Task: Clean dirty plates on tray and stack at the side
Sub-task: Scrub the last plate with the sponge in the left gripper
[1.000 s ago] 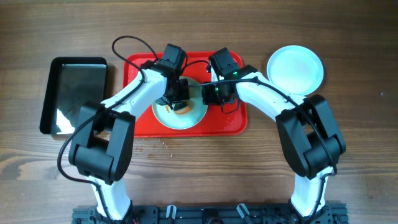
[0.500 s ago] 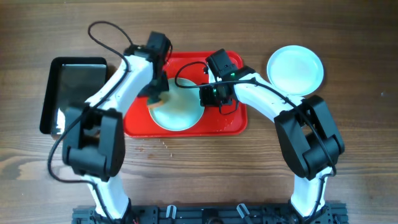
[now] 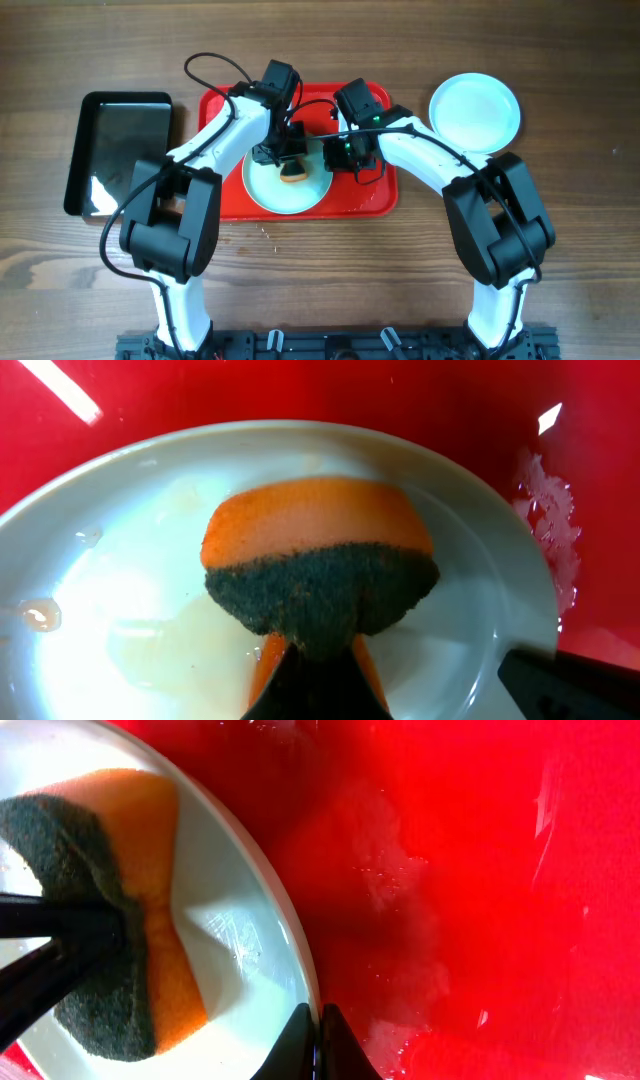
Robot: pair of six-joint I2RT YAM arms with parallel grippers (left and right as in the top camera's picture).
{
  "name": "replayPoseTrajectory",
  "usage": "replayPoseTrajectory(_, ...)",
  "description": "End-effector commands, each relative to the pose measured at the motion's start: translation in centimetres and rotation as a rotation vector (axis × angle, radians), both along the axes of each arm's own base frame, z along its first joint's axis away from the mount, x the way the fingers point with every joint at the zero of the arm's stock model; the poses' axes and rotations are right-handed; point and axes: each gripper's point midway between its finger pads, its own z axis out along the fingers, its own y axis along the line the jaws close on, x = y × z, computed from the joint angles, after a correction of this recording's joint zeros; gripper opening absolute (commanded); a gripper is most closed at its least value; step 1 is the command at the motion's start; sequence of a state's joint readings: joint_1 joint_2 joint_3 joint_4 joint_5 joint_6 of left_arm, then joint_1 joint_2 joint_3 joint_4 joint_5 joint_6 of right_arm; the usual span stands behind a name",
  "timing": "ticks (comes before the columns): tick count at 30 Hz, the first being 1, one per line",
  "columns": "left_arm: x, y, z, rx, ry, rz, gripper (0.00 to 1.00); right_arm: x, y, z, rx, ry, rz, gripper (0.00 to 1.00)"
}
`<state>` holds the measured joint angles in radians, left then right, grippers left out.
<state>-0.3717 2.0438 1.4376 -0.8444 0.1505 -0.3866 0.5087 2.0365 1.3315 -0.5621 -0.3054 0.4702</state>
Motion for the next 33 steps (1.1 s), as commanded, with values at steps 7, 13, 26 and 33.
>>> replayPoseTrajectory(7,-1.8,12.2,-1.1,0.504,0.057,0.082,0.04,0.1,-1.7,-0.7,-0.091,0.003,-0.055,0.04)
replayPoseTrajectory(13,0.7,15.8,5.3,0.622,-0.041,0.241,0.04,0.2,-2.0,-0.7,-0.105,0.001,-0.06,0.04)
replayPoseTrajectory(26,-0.9,2.1,3.0,-0.04,-0.021,0.131,0.04,0.1,-2.0,-0.7,-0.105,0.002,-0.059,0.04)
replayPoseTrajectory(33,-2.1,-1.4,1.7,-0.052,-0.048,0.043,0.04,0.0,-2.0,-0.8,-0.107,0.008,-0.062,0.04)
